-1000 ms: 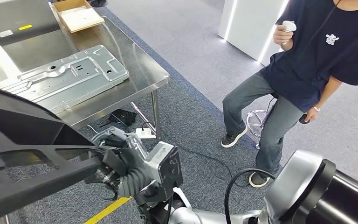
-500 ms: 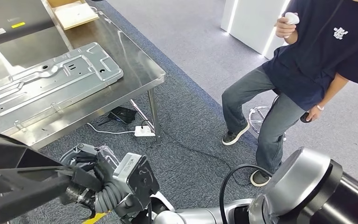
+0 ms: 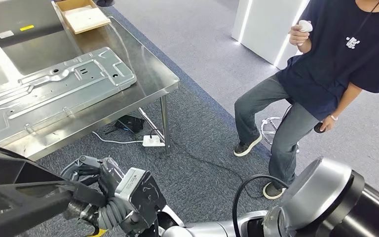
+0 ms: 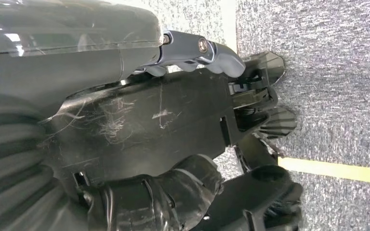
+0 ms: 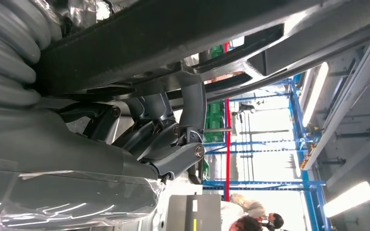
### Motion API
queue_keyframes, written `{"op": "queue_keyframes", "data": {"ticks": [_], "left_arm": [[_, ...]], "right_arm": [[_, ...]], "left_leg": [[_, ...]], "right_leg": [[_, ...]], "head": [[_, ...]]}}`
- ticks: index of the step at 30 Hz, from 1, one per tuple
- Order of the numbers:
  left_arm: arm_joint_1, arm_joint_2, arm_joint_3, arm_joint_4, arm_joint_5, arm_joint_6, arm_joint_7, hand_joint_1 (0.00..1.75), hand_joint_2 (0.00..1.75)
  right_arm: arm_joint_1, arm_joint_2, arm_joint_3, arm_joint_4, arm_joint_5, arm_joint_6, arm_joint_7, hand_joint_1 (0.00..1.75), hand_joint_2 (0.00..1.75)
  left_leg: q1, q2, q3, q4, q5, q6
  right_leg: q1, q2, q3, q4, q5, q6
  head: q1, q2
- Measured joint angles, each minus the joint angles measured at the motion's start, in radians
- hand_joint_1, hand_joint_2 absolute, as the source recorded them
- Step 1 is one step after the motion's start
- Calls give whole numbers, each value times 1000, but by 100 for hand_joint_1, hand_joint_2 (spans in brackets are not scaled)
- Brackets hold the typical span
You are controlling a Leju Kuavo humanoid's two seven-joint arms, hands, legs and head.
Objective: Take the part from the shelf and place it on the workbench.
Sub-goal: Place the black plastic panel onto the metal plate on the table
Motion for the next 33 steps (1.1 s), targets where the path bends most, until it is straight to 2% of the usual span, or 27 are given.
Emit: {"op": "queue_keyframes", "data": {"ticks": [1, 2, 3, 4, 6, 8, 12, 14, 16, 17, 18, 19, 20, 22, 23, 24, 26, 28, 29, 32, 33], "left_arm": [[0, 0, 0, 0, -1, -1, 0, 0, 175], [0, 0, 0, 0, -3, -1, 0, 0, 175], [0, 0, 0, 0, -4, -1, 0, 0, 175], [0, -1, 0, 0, -6, -1, 1, 0, 175], [0, -2, 0, 0, -11, 0, 4, 0, 175], [-2, -3, 0, 0, -16, 4, 9, 0, 175], [-4, -3, 0, 0, -20, 11, 15, 0, 175], [-4, -3, 0, 0, -20, 13, 15, 0, 175], [-5, -3, 0, 0, -22, 14, 15, 0, 175], [-6, -3, 0, 0, -23, 14, 15, 0, 175], [-7, -3, 0, 0, -24, 14, 15, 0, 175], [-7, -3, 0, 0, -24, 14, 15, 0, 175], [-7, -3, 0, 0, -24, 14, 15, 0, 175], [-6, -3, 0, 0, -23, 16, 4, 0, 175], [-6, -3, 0, -1, -22, 18, -6, 0, 175], [-6, -4, 0, -1, -21, 19, -16, 0, 175], [-6, -4, 0, -2, -19, 22, -30, 0, 175], [-6, -5, 0, -2, -18, 23, -33, 0, 175], [-7, -5, 0, -2, -17, 23, -33, 0, 175], [-6, -6, 0, -2, -16, 23, -41, 0, 175], [-6, -6, 0, -2, -17, 24, -41, 0, 175]], "right_arm": [[0, 0, 0, 1, 0, 0, 0, 175, 175], [1, -1, 0, 2, 0, 0, 0, 175, 175], [1, -1, 0, 4, 0, 0, 0, 175, 175], [1, -1, 0, 5, 1, 0, -1, 175, 175], [1, -1, 0, 5, 2, 0, -1, 175, 175], [4, -2, 0, 5, 3, 0, -2, 175, 175], [9, -2, 0, 4, 3, 0, -2, 175, 175], [9, -2, -1, 3, 3, 0, -2, 175, 175], [11, -2, -1, 2, 3, 0, -1, 175, 175], [11, -2, -1, 2, 3, 0, -1, 175, 175], [12, -2, -1, 2, 3, 0, -1, 175, 175], [12, -2, -1, 2, 3, 0, -1, 175, 175], [12, -2, -1, 2, 3, 0, -1, 175, 175], [12, -2, -1, 2, 3, 0, -1, 175, 175], [11, -2, -1, 2, 2, 0, -1, 175, 175], [11, -2, -1, 2, 1, 0, -1, 175, 175], [8, -2, -1, 2, -1, 0, 0, 175, 175], [4, -2, 0, 4, -2, 0, 0, 175, 175], [2, -2, 0, 4, -1, 0, 0, 175, 175], [1, -2, 0, 8, 3, 0, 0, 175, 175], [1, -2, 0, 9, 4, 0, 0, 175, 175]], "left_leg": [[0, 1, -1, 1, 0, 3], [0, 2, -2, 2, -1, 3], [0, 2, -2, 4, -2, 3], [0, 1, -2, 6, -4, 3], [1, -1, -3, 18, -12, -4], [-2, -3, -10, 35, -22, -15], [-4, -2, -18, 49, -33, -31], [-1, -2, -40, 103, -70, -42], [3, -3, -95, 225, -127, -52], [4, -3, -120, 279, -144, -55], [5, -3, -136, 312, -147, -56], [5, -3, -132, 299, -128, -55], [5, -3, -111, 252, -95, -52], [3, -3, -53, 119, -32, -43], [0, -3, -32, 70, -18, -39], [-2, -4, -21, 43, -15, -36], [-5, -5, -18, 31, -17, -27], [0, -4, -13, 19, -8, -16], [2, -3, -10, 12, -3, -9], [0, 0, -9, 8, 0, 1], [0, 0, -9, 9, 0, 2]], "right_leg": [[0, 0, -30, 61, -24, 2], [-1, 0, -54, 107, -36, 4], [-2, 0, -59, 116, -28, 6], [-4, -1, -48, 91, -6, 8], [-7, -3, 14, -32, 53, 9], [-6, -3, 58, -119, 76, 2], [-6, 2, 60, -132, 77, -19], [-11, 1, 63, -137, 80, -27], [-11, 0, 62, -138, 82, -31], [-11, 0, 62, -138, 82, -31], [-10, 0, 62, -138, 82, -31], [-10, 1, 63, -138, 82, -31], [-10, 3, 64, -138, 82, -31], [-9, 7, 65, -138, 82, -30], [-8, 8, 63, -138, 83, -27], [-7, 8, 61, -139, 84, -22], [-5, 8, 59, -144, 89, -10], [-5, 6, 54, -131, 78, -1], [-4, 6, 40, -99, 57, 2], [-3, 4, -41, 75, -27, 6], [-3, 3, -57, 111, -34, 7]], "head": [[0, 0], [0, 0], [0, 0], [0, 0], [0, 0], [0, 0], [-1, 0], [-1, 0], [-1, 0], [-1, 0], [-1, 0], [-1, 0], [-1, 0], [-1, 0], [-1, 0], [-1, 0], [0, 0], [1, 0], [1, 0], [2, 0], [2, 0]]}}
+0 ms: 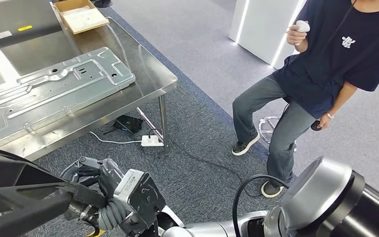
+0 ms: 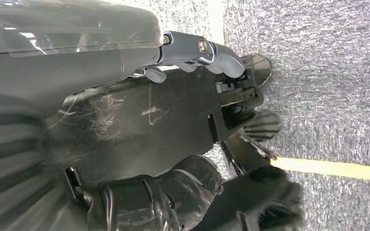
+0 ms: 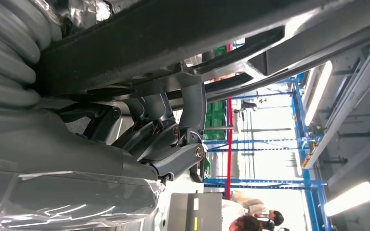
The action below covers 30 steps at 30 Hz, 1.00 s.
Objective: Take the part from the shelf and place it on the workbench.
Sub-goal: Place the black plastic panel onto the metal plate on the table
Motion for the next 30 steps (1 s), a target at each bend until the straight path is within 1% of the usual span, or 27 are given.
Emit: {"op": "queue_keyframes", "data": {"ticks": [1, 2, 3, 4, 5, 6, 7, 9, 10, 11, 12, 14, 15, 16, 17, 18, 19, 20, 21, 22, 23, 25, 26, 27, 29, 30], "left_arm": [[0, 0, 0, 0, 0, 1, 2, 0, 175], [0, 0, 0, 0, 0, 2, 5, 0, 175], [-1, -1, 0, 0, 0, 2, 8, 0, 175], [-1, -1, 0, 0, 0, 2, 11, 0, 175], [-1, -1, 0, 0, 0, 1, 12, 0, 175], [0, -2, 0, 0, 1, 0, 15, 0, 175], [0, -2, 0, 0, 4, -3, 18, 0, 175], [0, -1, 0, 0, 9, -9, 26, 0, 175], [-1, -1, 0, 0, 10, -10, 29, 0, 175], [-1, -1, 0, 0, 11, -11, 31, 0, 175], [-1, -1, 0, 0, 11, -12, 32, 0, 175], [-3, -2, 0, 0, 11, -12, 32, 0, 175], [-4, -2, 0, 0, 10, -12, 33, 0, 175], [-5, -2, 1, 0, 10, -12, 34, 0, 175], [-6, -2, 1, 0, 10, -12, 35, 0, 175], [-5, -2, 1, 0, 9, -12, 36, 0, 175], [-3, -2, 1, 0, 8, -12, 37, 0, 175], [-1, -2, 1, 0, 6, -12, 38, 0, 175], [-1, -3, 1, 0, 3, -10, 39, 0, 175], [-1, -4, 1, 0, 0, -8, 40, 0, 175], [-1, -4, 1, 0, -4, -6, 40, 0, 175], [-1, -5, 1, 0, -3, -2, 40, 0, 175], [-1, -5, 1, 0, -1, -3, 40, 0, 175], [-1, -6, 1, 0, 3, -4, 40, 0, 175], [-1, -7, 1, 0, 7, -6, 40, 0, 175], [0, -7, 1, 0, 9, -6, 40, 0, 175]], "right_arm": [[0, 0, 0, 1, 1, 0, 0, 175, 175], [0, 0, 0, 2, 1, 0, 0, 175, 175], [-1, 0, 0, 3, 1, 0, 0, 175, 175], [-1, 0, 0, 3, 1, 0, 0, 175, 175], [-2, 0, 0, 4, 1, 0, 0, 175, 175], [-2, 0, 0, 4, 1, 0, 0, 175, 175], [-2, 0, 0, 4, 1, 0, 0, 175, 175], [-2, 0, 1, 4, 1, 0, 0, 175, 175], [-3, 1, 1, 4, 1, 0, 0, 175, 175], [-3, 1, 1, 4, 1, 0, 0, 175, 175], [-3, 1, 2, 4, 1, 0, 0, 175, 175], [-4, 1, 2, 5, 1, 0, 0, 175, 175], [-4, 1, 3, 6, 1, 0, 0, 175, 175], [-4, 1, 4, 6, 1, 0, 0, 175, 175], [-4, 1, 6, 7, 2, 0, 0, 175, 175], [-4, 1, 7, 7, 3, 0, 0, 175, 175], [-4, 1, 7, 7, 4, 0, 0, 175, 175], [-4, 1, 7, 7, 6, 0, 0, 175, 175], [-3, 1, 7, 7, 7, 0, 0, 175, 175], [-1, 1, 7, 6, 8, 0, 1, 175, 175], [0, 1, 6, 5, 8, 0, 2, 175, 175], [3, -1, 5, 1, 6, 0, 3, 175, 175], [3, -2, 5, 0, 4, 0, 3, 175, 175], [4, -4, 4, -1, 2, 0, 4, 175, 175], [5, -7, 4, -2, 0, -1, 4, 175, 175], [6, -8, 4, -2, 0, -1, 4, 175, 175]], "left_leg": [[0, 0, 0, 2, -1, 0], [0, -1, 0, 4, -2, -1], [1, -2, 0, 9, -6, -2], [-1, -3, -2, 16, -10, -6], [-2, -3, -5, 24, -15, -10], [-4, -4, -9, 29, -18, -15], [-5, -4, -11, 32, -20, -19], [-5, -4, -13, 34, -22, -28], [-4, -4, -16, 43, -31, -33], [-2, -4, -28, 69, -49, -40], [1, -4, -48, 115, -76, -47], [6, -4, -101, 231, -127, -57], [9, -4, -120, 271, -136, -60], [11, -4, -123, 278, -126, -61], [13, -4, -111, 251, -100, -62], [15, -4, -84, 194, -63, -61], [16, -4, -55, 133, -36, -59], [14, -4, -30, 80, -17, -57], [11, -4, -14, 45, -12, -54], [8, -4, -9, 32, -17, -50], [5, -5, -8, 25, -18, -45], [8, -4, -3, 13, -13, -31], [11, -2, 1, 6, -10, -23], [13, 0, 5, 0, -7, -16], [10, 4, 7, -1, -8, -9], [9, 5, 7, 0, -8, -8]], "right_leg": [[0, -1, 1, 0, 12, 1], [-1, -2, 19, -37, 38, 1], [-1, -3, 51, -99, 72, 1], [-1, -4, 83, -163, 94, -1], [0, -4, 107, -210, 108, -4], [1, -4, 119, -237, 111, -8], [2, -3, 121, -243, 107, -12], [1, -2, 121, -248, 111, -22], [-1, -2, 123, -251, 113, -27], [-3, -4, 125, -255, 114, -31], [-4, -5, 126, -257, 115, -35], [-3, -8, 126, -257, 115, -38], [-3, -9, 126, -257, 114, -39], [-3, -9, 127, -257, 114, -40], [-4, -8, 128, -257, 113, -40], [-4, -6, 129, -257, 113, -39], [-5, -4, 130, -257, 112, -38], [-4, -2, 129, -257, 112, -35], [-4, -1, 127, -257, 113, -31], [-3, -2, 124, -257, 114, -26], [-3, -2, 123, -259, 117, -20], [-3, -4, 120, -255, 112, -9], [-3, -4, 112, -235, 98, -5], [-2, -4, 94, -195, 75, -3], [-1, -4, 36, -74, 20, -2], [-1, -4, 10, -23, 5, 0]], "head": [[0, 0], [0, 0], [0, 0], [0, 0], [0, 0], [0, 0], [0, 0], [0, 0], [0, 0], [-1, 0], [-1, 0], [-1, 0], [-1, 0], [-1, 0], [-1, 0], [-1, 0], [-1, 0], [-1, 0], [0, 0], [0, 0], [1, 0], [2, 0], [2, 0], [2, 0], [2, 0], [2, 0]]}}
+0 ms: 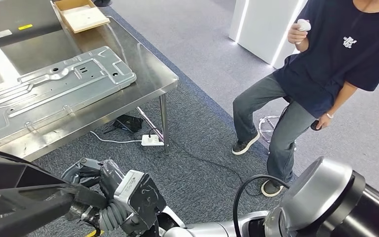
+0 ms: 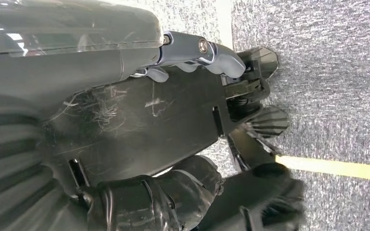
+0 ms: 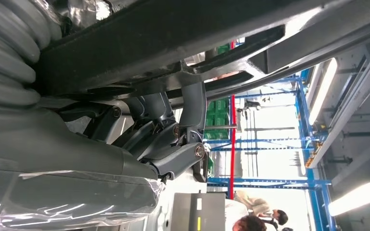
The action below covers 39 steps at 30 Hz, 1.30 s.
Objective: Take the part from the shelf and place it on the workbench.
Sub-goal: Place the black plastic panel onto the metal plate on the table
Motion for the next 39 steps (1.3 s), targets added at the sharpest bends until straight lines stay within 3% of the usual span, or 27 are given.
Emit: {"op": "queue_keyframes", "data": {"ticks": [1, 2, 4, 6, 11, 14, 16, 17, 18, 19, 21, 24, 26, 28, 30, 31, 32, 33, 36, 37, 39], "left_arm": [[0, 0, 0, 0, 0, 0, 0, 0, 175], [0, 0, 0, 0, 0, 0, 1, 0, 175], [0, -1, 0, 0, 0, 0, 7, 0, 175], [0, -1, 0, 0, 1, 0, 15, 0, 175], [1, -1, 0, 0, 19, 1, 8, 0, 175], [1, 0, 2, 0, 23, 6, 7, 0, 175], [0, 0, 3, 0, 24, 3, -2, 0, 175], [0, 1, 3, 0, 25, 0, -10, 0, 175], [1, 1, 4, 0, 27, -4, -18, 0, 175], [2, 1, 4, 0, 29, -8, -26, 0, 175], [3, 1, 4, 0, 33, -10, -36, 0, 175], [3, 2, 4, 0, 39, -11, -41, 0, 175], [4, 2, 4, 0, 44, -14, -46, 0, 175], [3, 2, 4, -1, 46, -16, -50, 0, 175], [3, 1, 4, -1, 45, -16, -49, 0, 175], [3, 1, 4, -1, 45, -15, -46, 0, 175], [4, 1, 4, -1, 44, -15, -44, 0, 175], [4, 1, 4, -1, 43, -14, -41, 0, 175], [3, 0, 4, -1, 40, -9, -35, 0, 175], [2, 0, 4, -1, 39, -6, -33, 0, 175], [2, 0, 4, -1, 35, 2, -31, 0, 175]], "right_arm": [[1, -1, 0, 0, 0, 0, 0, 175, 175], [2, -3, 0, -1, -1, 0, 0, 175, 175], [2, -5, 0, -2, -1, 0, 0, 175, 175], [1, -7, 0, -4, -1, 0, 1, 175, 175], [-1, -7, 0, -7, 3, 0, 5, 175, 175], [-7, -7, 1, -7, 14, 1, 6, 175, 175], [-11, -6, 5, -3, 20, 1, 6, 175, 175], [-14, -5, 6, -1, 20, 1, 5, 175, 175], [-17, -4, 6, 1, 20, 1, 2, 175, 175], [-22, -2, 7, 4, 19, 1, 0, 175, 175], [-35, 6, 7, 10, 17, 1, -2, 175, 175], [-49, 14, 10, 21, 15, 1, -3, 175, 175], [-52, 17, 11, 24, 15, 0, -4, 175, 175], [-54, 18, 11, 26, 13, 0, -5, 175, 175], [-54, 18, 11, 28, 7, 0, -5, 175, 175], [-54, 18, 11, 30, 4, 0, -5, 175, 175], [-54, 18, 12, 32, 2, 0, -6, 175, 175], [-54, 18, 12, 33, 0, 0, -6, 175, 175], [-53, 19, 12, 35, -1, 0, -8, 175, 175], [-51, 19, 11, 35, 1, 0, -8, 175, 175], [-37, 20, 11, 31, 8, 0, -9, 175, 175]], "left_leg": [[-1, 0, 0, 1, -1, 1], [0, 0, 1, 3, -3, 1], [1, -2, 1, 13, -10, -3], [-3, -5, -6, 29, -21, -15], [-4, -5, -17, 52, -42, -38], [1, -5, -79, 191, -117, -52], [3, -5, -116, 269, -135, -55], [3, -5, -115, 264, -119, -54], [2, -5, -97, 224, -88, -51], [1, -6, -71, 164, -53, -45], [-5, -6, -25, 61, -12, -35], [-16, -7, -7, 18, -13, -22], [-9, -7, 1, -2, -3, -12], [-3, -5, 12, -20, 7, -3], [-5, -3, 13, -19, 7, 2], [-5, -2, 13, -16, 5, 3], [-5, -2, 12, -13, 3, 3], [-3, -3, 12, -8, -1, 2], [0, -6, 6, 23, -22, -14], [-1, -7, 1, 33, -29, -21], [-5, -8, -5, 43, -35, -30]], "right_leg": [[0, 0, -12, 21, 3, 1], [-1, 0, -7, 7, 23, 2], [-4, -1, 46, -104, 84, 3], [-4, 0, 91, -196, 109, -1], [-4, 3, 101, -220, 108, -27], [-5, -2, 105, -225, 109, -35], [-1, -4, 106, -225, 108, -38], [0, -4, 108, -225, 107, -39], [1, -3, 110, -225, 106, -40], [2, -1, 112, -225, 106, -40], [3, 1, 113, -227, 106, -37], [1, -1, 109, -233, 112, -26], [2, -4, 107, -230, 108, -15], [4, -4, 78, -167, 71, -9], [4, -4, 20, -46, 20, -5], [3, -4, -5, 1, 8, -2], [0, -5, -15, 17, 13, 0], [-2, -5, -8, -1, 35, 3], [-9, -5, 68, -156, 105, 8], [-10, -3, 83, -187, 110, 4], [-6, 1, 87, -198, 106, -10]], "head": [[0, 0], [0, 0], [0, 0], [0, 0], [-1, 0], [-2, 0], [-2, 0], [-2, 0], [-2, 0], [-2, 0], [-2, 0], [-1, 0], [0, 0], [1, 0], [2, 0], [2, 0], [2, 0], [2, 0], [2, 0], [2, 0], [1, 0]]}}
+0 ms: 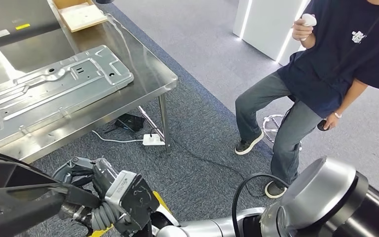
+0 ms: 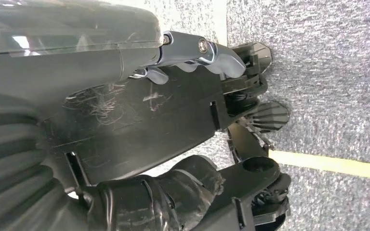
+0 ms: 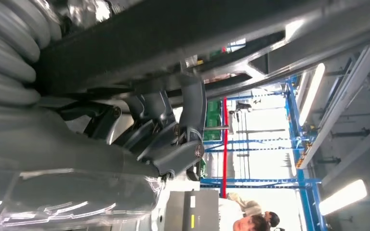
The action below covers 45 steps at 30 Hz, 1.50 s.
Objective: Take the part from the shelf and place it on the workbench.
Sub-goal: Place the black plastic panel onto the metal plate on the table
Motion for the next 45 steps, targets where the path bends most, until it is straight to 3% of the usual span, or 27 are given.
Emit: {"op": "queue_keyframes", "data": {"ticks": [3, 7, 8, 9, 10, 11, 13, 16, 18, 20, 22, 24, 25, 27, 29, 31, 34, 37, 38, 39, 40, 42, 43, 45], "left_arm": [[0, 0, 0, 0, -2, 5, 2, 0, 175], [-3, 0, 0, 0, -5, 10, 5, 0, 175], [-4, 0, 0, 0, -6, 14, 7, 0, 175], [-6, -1, 0, 0, -8, 19, 10, 0, 175], [-7, -1, 0, 0, -9, 23, 12, 0, 175], [-7, -1, 0, 0, -9, 25, 14, 0, 175], [-6, -1, 0, 0, -11, 20, 17, 0, 175], [-7, -1, 0, 0, -14, 12, 28, 0, 175], [-6, -1, 0, 0, -14, 12, 32, 0, 175], [-7, -2, 0, 0, -14, 12, 32, 0, 175], [-7, -3, 0, 0, -11, 11, 35, 0, 175], [-6, -4, 0, 0, -1, -1, 42, 0, 175], [-5, -4, 0, 0, 4, -11, 47, 0, 175], [-4, -6, 0, 0, 9, -27, 55, 0, 175], [-3, -8, 0, 0, 9, -31, 60, 0, 175], [-3, -9, 0, 0, 10, -28, 59, 0, 175], [-1, -9, 0, 0, 20, -7, 31, 0, 175], [0, -7, 0, 0, 34, 7, 0, 0, 175], [-1, -6, 0, 0, 36, 9, -4, 0, 175], [-1, -5, 0, 0, 38, 9, -6, 0, 175], [-2, -4, 0, 0, 39, 10, -6, 0, 175], [0, -2, 0, 0, 39, 11, -6, 0, 175], [1, -1, 0, 0, 40, 9, -5, 0, 175], [3, 0, 0, 0, 40, 1, -4, 0, 175]], "right_arm": [[17, 0, -2, -9, 6, 0, 0, 175, 175], [22, -1, -7, -16, 4, 0, 3, 175, 175], [23, -1, -8, -16, 2, 0, 3, 175, 175], [24, -2, -8, -17, -1, 0, 4, 175, 175], [24, -2, -8, -19, -3, 0, 5, 175, 175], [24, -2, -8, -21, -6, 0, 5, 175, 175], [24, -3, -9, -26, -8, 0, 9, 175, 175], [24, -5, -9, -29, -11, 0, 17, 175, 175], [23, -7, -9, -31, -11, 0, 21, 175, 175], [23, -10, -9, -33, -11, 0, 23, 175, 175], [23, -13, -9, -34, -11, 0, 23, 175, 175], [25, -16, -9, -34, -10, 0, 24, 175, 175], [25, -17, -9, -34, -9, 0, 25, 175, 175], [25, -18, -9, -35, -7, 0, 27, 175, 175], [26, -19, -9, -38, -3, 0, 30, 175, 175], [28, -19, -9, -41, -2, 0, 31, 175, 175], [26, -18, -9, -41, -11, 0, 33, 175, 175], [6, -16, -4, -31, -46, 1, 27, 175, 175], [-1, -15, -1, -25, -55, 1, 24, 175, 175], [-7, -13, 2, -18, -60, 1, 22, 175, 175], [-13, -10, 3, -12, -62, 1, 21, 175, 175], [-23, -5, 5, -2, -63, 1, 21, 175, 175], [-27, -2, 7, 2, -63, 1, 20, 175, 175], [-33, 0, 11, 11, -63, 1, 15, 175, 175]], "left_leg": [[4, 1, -7, 18, -17, -10], [9, 1, -99, 218, -118, -26], [9, 1, -114, 250, -122, -26], [9, 1, -113, 248, -108, -23], [8, 1, -95, 210, -77, -18], [6, 1, -65, 147, -39, -11], [-2, 1, -13, 34, 3, 3], [-12, 0, 7, -17, 6, 15], [-7, 2, 18, -39, 20, 22], [-1, 5, 26, -58, 33, 29], [-2, 8, 24, -58, 34, 34], [-2, 9, 21, -52, 32, 35], [-1, 9, 20, -47, 29, 34], [1, 7, 16, -31, 18, 25], [-2, 5, 7, -10, 5, 13], [-4, 4, 1, -1, 0, 5], [0, 4, -14, 34, -26, -7], [6, 3, -94, 203, -106, -22], [7, 3, -120, 252, -120, -24], [7, 3, -129, 268, -113, -23], [7, 3, -122, 247, -89, -22], [7, 3, -68, 124, -16, -15], [4, 3, -43, 65, 7, -11], [-2, 1, -16, 3, 15, -4]], "right_leg": [[-3, 1, -1, -3, 3, -19], [-1, 0, -1, -6, 5, -27], [1, 0, -1, -6, 4, -28], [2, 1, -1, -6, 4, -28], [4, 2, 1, -6, 4, -28], [5, 4, 3, -6, 4, -28], [6, 6, 4, -8, 6, -26], [3, 5, 2, -18, 15, -12], [4, 2, 0, -14, 11, -2], [5, 1, -28, 48, -30, 4], [6, 1, -81, 164, -85, 11], [4, 0, -102, 213, -89, 17], [2, -1, -86, 184, -66, 20], [-1, -2, -26, 72, -17, 23], [-1, 0, 10, 2, -3, 13], [1, 4, 10, -4, -6, -4], [-3, 2, 10, -7, -4, -18], [-4, -1, 9, -8, -4, -24], [-4, -2, 9, -8, -4, -25], [-4, -3, 9, -8, -4, -25], [-4, -3, 10, -8, -4, -25], [-4, -1, 13, -8, -4, -25], [-3, 0, 13, -9, -4, -24], [-2, 0, 10, -11, -1, -16]], "head": [[0, 0], [-1, 0], [-1, 0], [-1, 0], [-1, 0], [-1, 0], [-1, 0], [-1, 0], [0, 0], [0, 0], [0, 0], [0, 0], [0, 0], [0, 0], [0, 0], [-1, 0], [-1, 0], [-2, 0], [-2, 0], [-2, 0], [-2, 0], [-2, 0], [-2, 0], [-1, 0]]}}
